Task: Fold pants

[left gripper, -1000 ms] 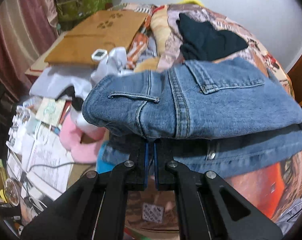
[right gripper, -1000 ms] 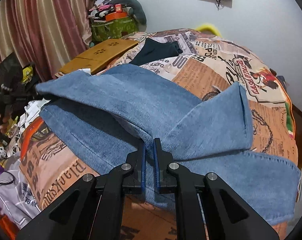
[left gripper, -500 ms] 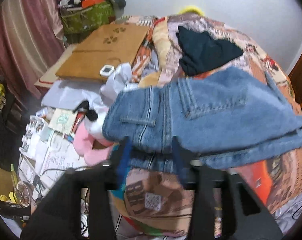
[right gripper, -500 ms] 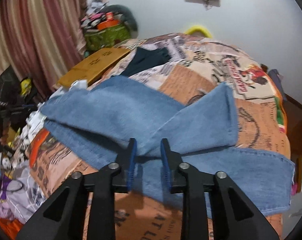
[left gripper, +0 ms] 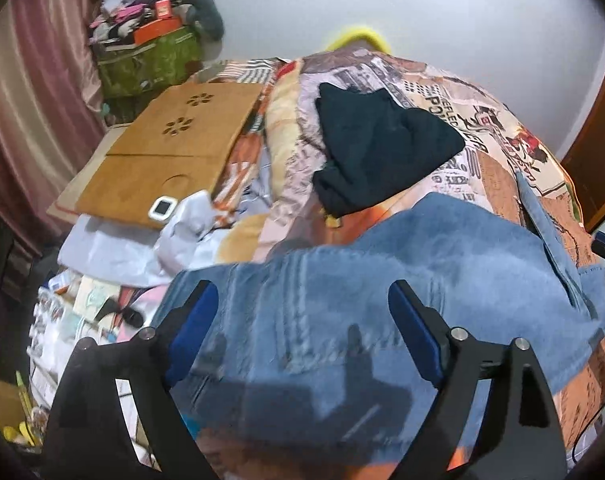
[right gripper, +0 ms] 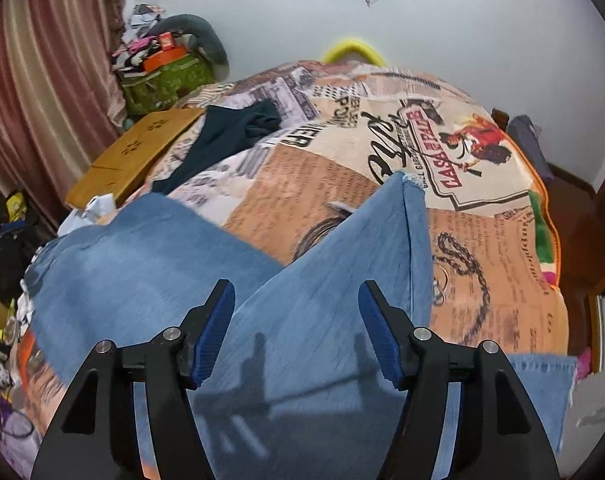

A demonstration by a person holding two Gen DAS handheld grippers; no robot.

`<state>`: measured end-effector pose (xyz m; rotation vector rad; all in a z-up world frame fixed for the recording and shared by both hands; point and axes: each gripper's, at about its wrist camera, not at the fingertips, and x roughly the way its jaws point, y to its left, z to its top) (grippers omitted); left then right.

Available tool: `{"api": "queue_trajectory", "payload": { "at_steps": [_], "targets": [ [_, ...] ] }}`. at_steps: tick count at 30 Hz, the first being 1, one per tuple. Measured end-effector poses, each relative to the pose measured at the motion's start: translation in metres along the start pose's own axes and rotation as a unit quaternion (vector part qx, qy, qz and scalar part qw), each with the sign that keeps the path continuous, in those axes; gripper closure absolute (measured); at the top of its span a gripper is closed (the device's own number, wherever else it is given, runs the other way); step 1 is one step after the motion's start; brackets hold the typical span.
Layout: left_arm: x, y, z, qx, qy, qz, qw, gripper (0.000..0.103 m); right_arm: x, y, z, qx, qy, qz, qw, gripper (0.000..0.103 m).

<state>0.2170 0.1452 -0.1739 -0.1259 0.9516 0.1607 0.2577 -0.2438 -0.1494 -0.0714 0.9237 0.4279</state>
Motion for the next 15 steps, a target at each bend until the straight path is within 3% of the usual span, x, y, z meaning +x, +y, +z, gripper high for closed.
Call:
{"api": "queue_trajectory", "payload": {
  "at_steps": [7, 15],
  "targets": [
    [0.045, -0.030, 0.032, 0.020, 0.019, -0.004, 0.9996, 0.015, 0.061, -0.040, 0.037, 0.051, 0.025, -0.002, 0.998, 0.042],
    [0.088, -0.056, 0.048, 0.057, 0.039, -0.002, 0.9976, 0.015, 0.131, -0.082, 0.068, 0.092, 0.067, -0.036, 0.993, 0.042]
  ]
}}
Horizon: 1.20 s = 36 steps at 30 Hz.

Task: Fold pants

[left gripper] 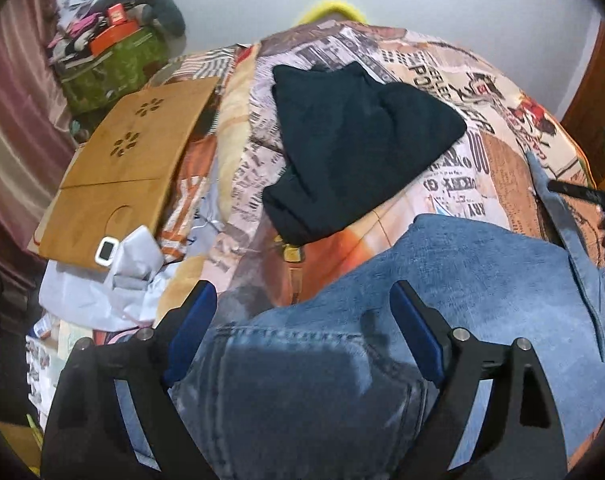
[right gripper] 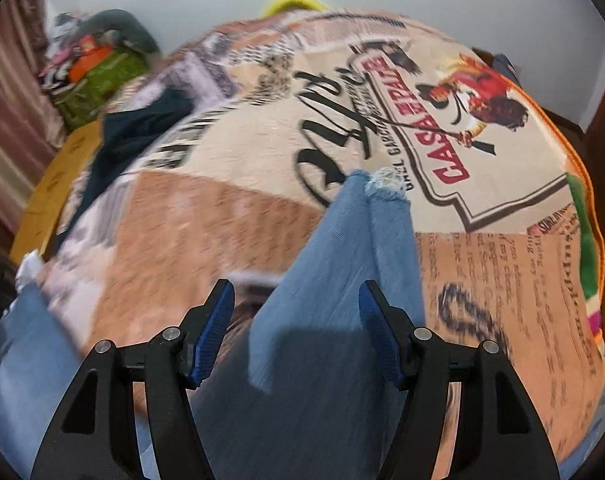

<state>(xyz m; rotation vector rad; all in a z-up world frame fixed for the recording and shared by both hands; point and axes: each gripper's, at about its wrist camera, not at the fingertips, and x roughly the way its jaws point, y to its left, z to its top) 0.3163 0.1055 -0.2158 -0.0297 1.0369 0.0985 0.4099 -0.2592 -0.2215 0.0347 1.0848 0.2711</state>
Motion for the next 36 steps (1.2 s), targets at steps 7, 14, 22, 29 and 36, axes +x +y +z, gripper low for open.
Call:
{"api": "queue_trajectory", "payload": {
  "at_steps": [7, 14, 22, 29, 36],
  "targets": [
    [0.014, -0.021, 0.000, 0.022, 0.022, -0.012, 0.9995, 0.015, 0.027, -0.007, 0.005, 0.007, 0.012, 0.005, 1.000, 0.057],
    [0.002, -0.048, -0.002, 0.039, 0.017, -0.022, 0.9988, 0.014, 0.000, -0.020, -0.009, 0.013, 0.002, -0.007, 1.000, 0.097],
    [-0.022, -0.086, -0.009, 0.063, 0.017, -0.040, 0.9971, 0.014, -0.126, -0.077, -0.037, 0.066, -0.103, 0.028, 0.992, 0.098],
    [-0.036, -0.125, -0.024, 0.083, 0.020, -0.059, 0.9946, 0.013, -0.211, -0.121, -0.082, 0.075, -0.142, 0.024, 0.987, 0.098],
    [-0.049, -0.152, -0.040, 0.100, 0.022, -0.068, 0.9924, 0.013, -0.218, -0.160, -0.154, 0.116, -0.088, 0.000, 0.989, 0.094]
  ]
}}
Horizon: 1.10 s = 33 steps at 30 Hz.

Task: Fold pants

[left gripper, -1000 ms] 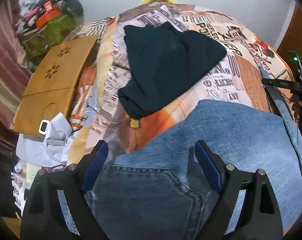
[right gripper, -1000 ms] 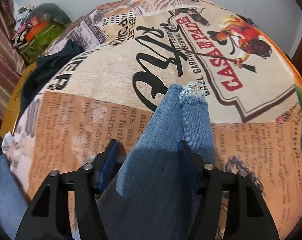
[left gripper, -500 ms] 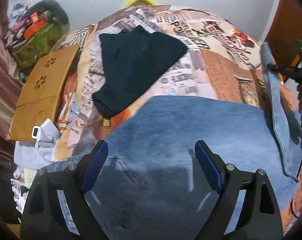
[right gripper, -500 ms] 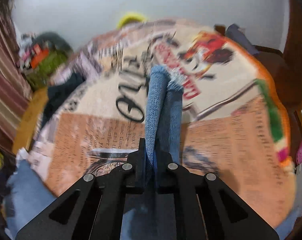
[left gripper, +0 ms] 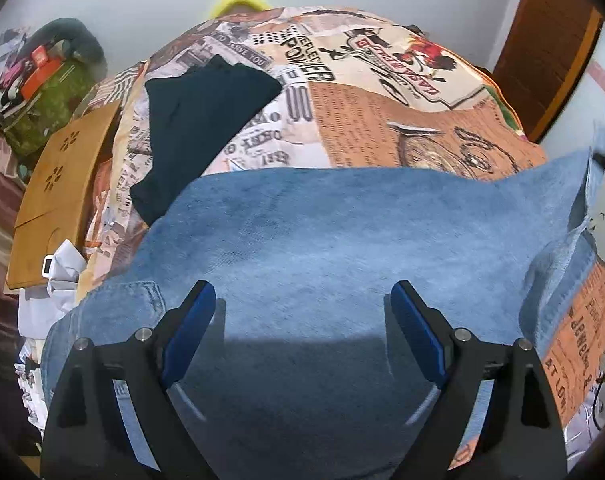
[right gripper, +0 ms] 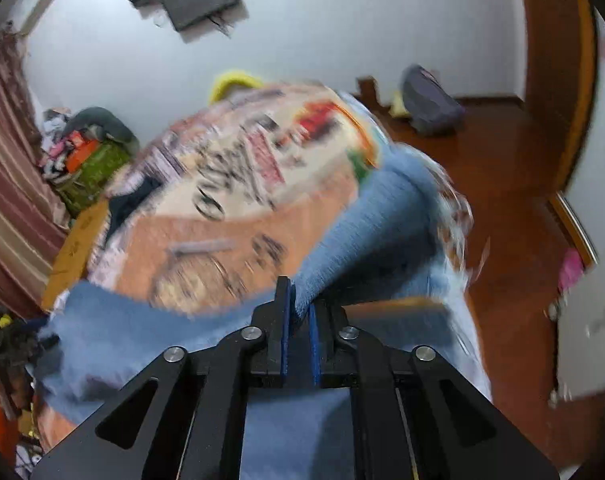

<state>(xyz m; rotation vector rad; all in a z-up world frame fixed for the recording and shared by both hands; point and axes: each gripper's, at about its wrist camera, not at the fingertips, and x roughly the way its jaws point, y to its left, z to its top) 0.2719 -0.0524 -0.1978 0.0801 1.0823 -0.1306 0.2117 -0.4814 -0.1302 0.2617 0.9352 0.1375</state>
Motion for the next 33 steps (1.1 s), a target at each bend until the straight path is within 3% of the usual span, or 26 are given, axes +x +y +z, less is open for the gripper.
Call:
{"api": "queue_trajectory", "payload": {
  "at_steps": [5, 8, 10, 13, 16, 22, 27, 33],
  "targets": [
    [-0.001, -0.005, -0.004, -0.003, 0.006, -0.001, 1.0000, 0.013, 0.003, -0.022, -0.038, 0.007, 0.050, -0.043, 0.998, 0.084],
    [0.002, -0.008, -0.007, -0.006, 0.015, -0.002, 0.9999, 0.013, -0.006, -0.026, -0.043, 0.007, 0.037, -0.074, 0.997, 0.082],
    [0.005, -0.011, -0.009, -0.004, 0.020, -0.002, 0.9998, 0.013, -0.014, -0.026, -0.039, 0.013, 0.016, -0.080, 0.997, 0.074],
    [0.010, -0.018, -0.012, -0.001, 0.025, -0.004, 0.9997, 0.013, -0.021, -0.009, -0.031, -0.011, -0.008, -0.065, 0.998, 0.060],
    [0.010, -0.025, -0.014, -0.005, 0.022, -0.011, 0.9997, 0.013, -0.015, 0.019, -0.023, -0.046, -0.011, -0.020, 0.999, 0.054],
    [0.008, -0.044, -0.018, 0.005, 0.015, -0.015, 0.9998, 0.012, 0.034, 0.060, -0.028, -0.081, 0.035, 0.023, 0.996, 0.054],
    [0.003, -0.058, -0.023, 0.016, 0.012, -0.026, 0.9995, 0.012, 0.064, 0.054, -0.040, -0.080, 0.092, -0.008, 0.992, 0.054],
    [-0.002, -0.081, -0.032, 0.052, 0.001, -0.032, 0.9982, 0.009, 0.034, 0.002, -0.059, -0.046, 0.091, -0.075, 0.992, 0.054]
  ]
}}
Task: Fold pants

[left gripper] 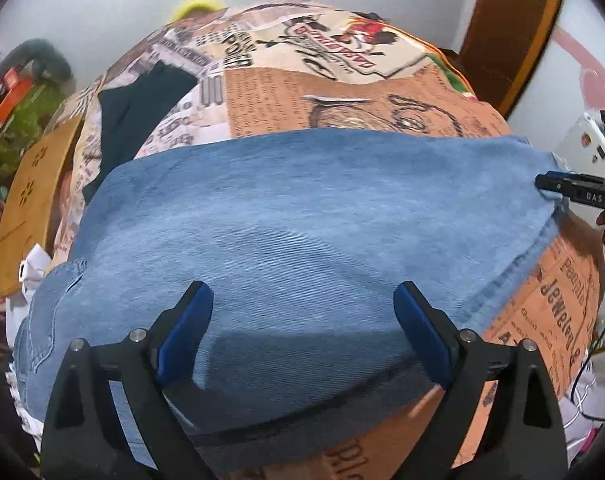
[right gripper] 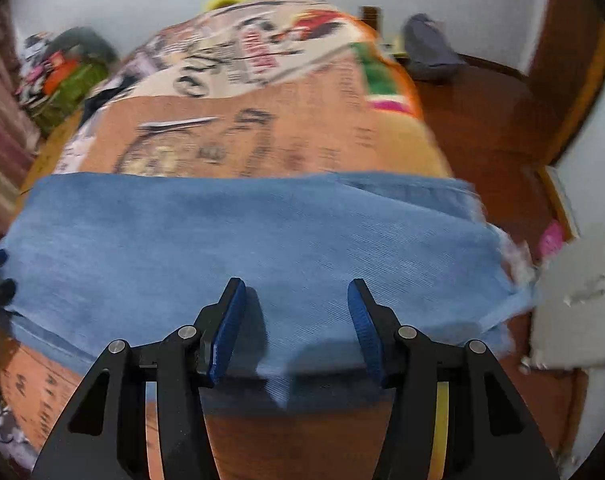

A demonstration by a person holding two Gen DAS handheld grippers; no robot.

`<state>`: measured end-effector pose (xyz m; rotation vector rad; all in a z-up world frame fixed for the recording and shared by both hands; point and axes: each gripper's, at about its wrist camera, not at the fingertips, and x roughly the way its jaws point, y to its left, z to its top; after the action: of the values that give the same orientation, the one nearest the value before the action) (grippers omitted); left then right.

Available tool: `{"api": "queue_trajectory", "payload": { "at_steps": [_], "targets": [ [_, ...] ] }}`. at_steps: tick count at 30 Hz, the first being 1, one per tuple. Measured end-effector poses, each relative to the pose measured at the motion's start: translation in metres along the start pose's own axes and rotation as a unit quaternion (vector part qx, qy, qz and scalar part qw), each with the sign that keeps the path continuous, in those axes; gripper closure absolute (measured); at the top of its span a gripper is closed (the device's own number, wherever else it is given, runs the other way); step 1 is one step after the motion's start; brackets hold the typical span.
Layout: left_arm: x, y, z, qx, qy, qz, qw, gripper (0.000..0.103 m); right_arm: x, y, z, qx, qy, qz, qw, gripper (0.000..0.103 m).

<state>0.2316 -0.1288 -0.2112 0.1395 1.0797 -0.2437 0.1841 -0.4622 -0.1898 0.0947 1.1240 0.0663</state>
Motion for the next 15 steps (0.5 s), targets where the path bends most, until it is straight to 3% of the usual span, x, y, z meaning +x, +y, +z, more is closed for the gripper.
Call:
{"api": "queue_trajectory", "payload": {
  "at_steps": [6, 10, 15],
  "targets": [
    [-0.006, -0.013, -0.003, 0.009, -0.013, 0.001, 0.9999, 0.007, -0.024, -0.035, -0.011, 0.061, -0.005, -0.015, 0.998, 0.054],
    [-0.021, 0.005, -0.004, -0.031, -0.030, -0.008, 0.9991, 0.007, -0.045, -0.007, -0.003, 0.037, -0.038, 0.002, 0.999, 0.054],
    [-0.054, 0.062, -0.011, -0.104, -0.067, 0.007, 0.9923, 0.007, -0.063, 0.059, 0.009, -0.038, -0.075, 0.040, 0.996, 0.052]
  ]
}}
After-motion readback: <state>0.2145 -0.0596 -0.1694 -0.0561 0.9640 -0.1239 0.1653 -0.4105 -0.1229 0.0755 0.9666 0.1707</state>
